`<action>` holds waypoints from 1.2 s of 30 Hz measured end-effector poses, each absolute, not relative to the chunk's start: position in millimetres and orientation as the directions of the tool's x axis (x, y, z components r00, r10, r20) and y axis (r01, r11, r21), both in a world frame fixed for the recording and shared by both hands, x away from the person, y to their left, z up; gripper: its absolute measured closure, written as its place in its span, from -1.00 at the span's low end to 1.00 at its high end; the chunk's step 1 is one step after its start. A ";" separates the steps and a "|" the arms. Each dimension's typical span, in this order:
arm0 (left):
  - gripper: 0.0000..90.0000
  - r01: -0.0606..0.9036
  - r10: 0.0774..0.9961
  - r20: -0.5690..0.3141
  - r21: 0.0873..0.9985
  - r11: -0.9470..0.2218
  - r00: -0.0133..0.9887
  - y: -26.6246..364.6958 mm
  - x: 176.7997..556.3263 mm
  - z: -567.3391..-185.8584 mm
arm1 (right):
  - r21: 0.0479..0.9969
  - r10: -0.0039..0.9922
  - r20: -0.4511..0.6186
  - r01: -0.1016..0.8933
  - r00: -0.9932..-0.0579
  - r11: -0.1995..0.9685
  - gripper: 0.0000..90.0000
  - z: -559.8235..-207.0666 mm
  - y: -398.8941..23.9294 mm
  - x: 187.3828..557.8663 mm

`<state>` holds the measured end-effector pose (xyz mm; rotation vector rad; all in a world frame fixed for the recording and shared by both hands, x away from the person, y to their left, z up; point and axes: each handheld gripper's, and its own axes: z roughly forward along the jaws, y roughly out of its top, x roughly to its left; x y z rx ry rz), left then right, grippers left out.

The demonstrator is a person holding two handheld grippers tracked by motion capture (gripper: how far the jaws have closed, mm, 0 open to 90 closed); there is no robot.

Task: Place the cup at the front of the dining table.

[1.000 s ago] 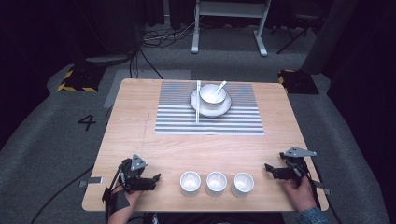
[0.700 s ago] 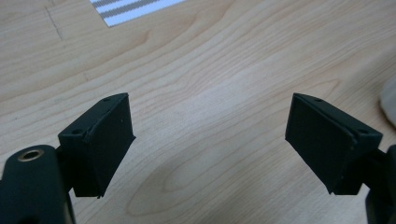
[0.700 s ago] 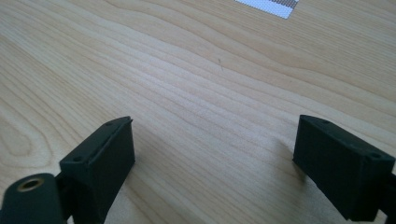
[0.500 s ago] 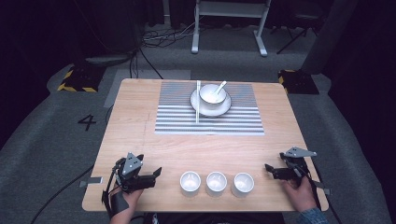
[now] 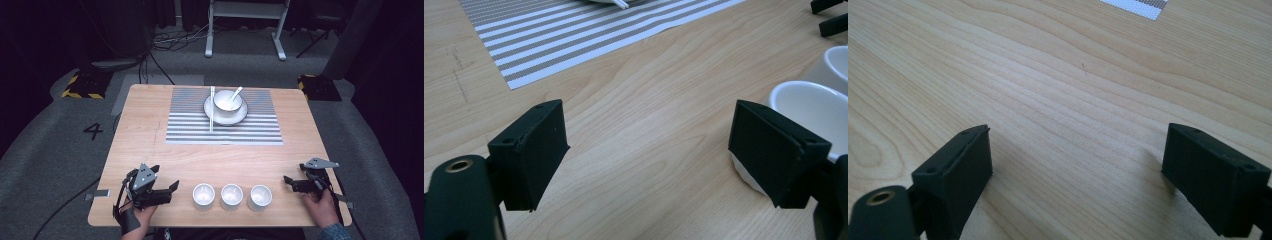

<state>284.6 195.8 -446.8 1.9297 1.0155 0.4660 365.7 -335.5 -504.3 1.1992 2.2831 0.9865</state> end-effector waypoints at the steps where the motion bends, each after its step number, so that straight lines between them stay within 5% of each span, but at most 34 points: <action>1: -0.64 0.470 0.800 -0.070 0.838 -0.277 0.596 195.2 284.4 -445.7 | 0.731 0.825 -0.008 0.560 -0.565 0.390 -0.72 -504.2 -335.5 365.7; 36: -0.67 0.332 0.592 -0.055 0.868 -0.369 0.804 110.0 262.5 -429.1 | 0.731 0.825 -0.008 0.560 -0.565 0.390 -0.72 -504.3 -335.5 365.7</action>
